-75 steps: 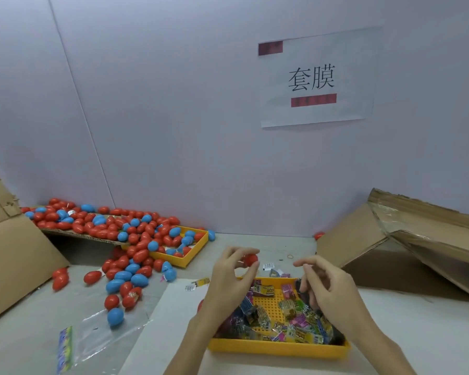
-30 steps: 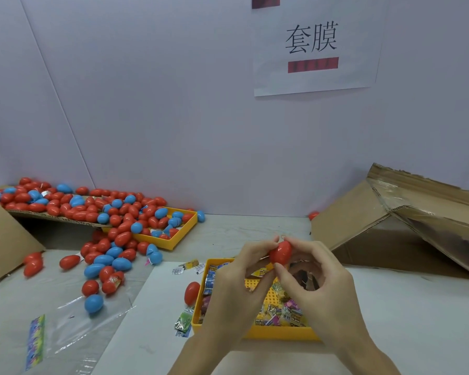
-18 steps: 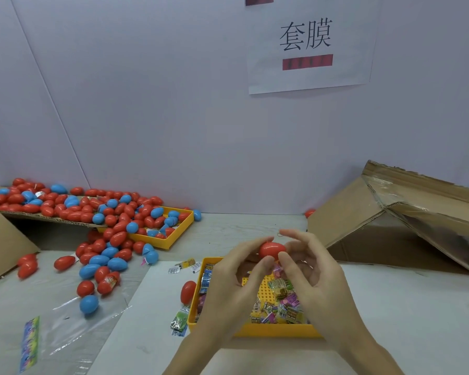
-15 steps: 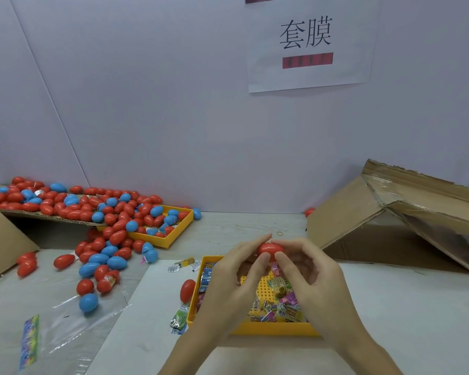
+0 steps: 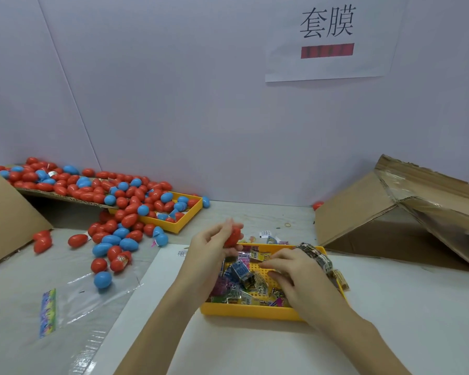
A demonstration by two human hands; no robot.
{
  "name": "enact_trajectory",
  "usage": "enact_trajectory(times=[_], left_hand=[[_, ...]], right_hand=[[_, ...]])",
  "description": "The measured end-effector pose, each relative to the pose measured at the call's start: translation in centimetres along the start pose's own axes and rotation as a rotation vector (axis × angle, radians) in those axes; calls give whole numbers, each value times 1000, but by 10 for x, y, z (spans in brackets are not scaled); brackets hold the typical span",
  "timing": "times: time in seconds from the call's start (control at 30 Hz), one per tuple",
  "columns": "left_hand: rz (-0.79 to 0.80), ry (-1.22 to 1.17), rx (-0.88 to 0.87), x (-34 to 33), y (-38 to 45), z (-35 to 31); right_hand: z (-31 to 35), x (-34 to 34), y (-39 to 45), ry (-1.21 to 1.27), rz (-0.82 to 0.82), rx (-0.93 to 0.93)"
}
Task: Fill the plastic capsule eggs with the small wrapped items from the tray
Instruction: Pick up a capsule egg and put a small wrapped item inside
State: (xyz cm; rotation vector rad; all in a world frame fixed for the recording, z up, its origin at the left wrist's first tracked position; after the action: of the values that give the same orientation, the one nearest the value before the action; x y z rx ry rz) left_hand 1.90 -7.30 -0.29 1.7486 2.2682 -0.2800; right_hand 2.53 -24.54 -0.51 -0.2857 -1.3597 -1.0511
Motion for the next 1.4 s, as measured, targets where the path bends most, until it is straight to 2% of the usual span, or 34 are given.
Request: enact_trajectory(times=[0.1, 0.3, 0.43, 0.5, 0.63, 0.83, 1.07, 1.4], left_hand=[[56, 36, 23, -1, -1, 3], [33, -15, 15, -1, 1, 3], [10, -89, 5, -3, -1, 1], [6, -87, -10, -1, -1, -1], [21, -92, -15, 1, 0, -3], [62, -72, 12, -4, -2, -3], [72, -36, 22, -5, -1, -1], [95, -28, 52, -3, 1, 5]], right_hand=[[9, -12, 8, -73, 107, 72], [10, -2, 17, -17, 47, 19], [-6, 4, 38, -129, -11, -108], [-10, 0, 45, -229, 30, -130], [2, -6, 51, -403, 43, -54], [11, -20, 50, -484, 107, -15], [11, -19, 45, -495, 19, -28], [-4, -9, 43, -260, -24, -61]])
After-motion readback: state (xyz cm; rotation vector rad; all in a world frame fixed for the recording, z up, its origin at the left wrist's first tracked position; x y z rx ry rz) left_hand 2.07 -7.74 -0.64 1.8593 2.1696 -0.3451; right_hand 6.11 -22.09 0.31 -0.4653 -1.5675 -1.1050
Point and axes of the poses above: each hand's wrist, its own y-axis towards the middle knuckle, its own x-axis out of the back of the hand, z = x × y, the point moved 8 cm from there along y, towards the middle knuckle, and after that the axes turned 10 degrees about -y, right-handed, at the moved point
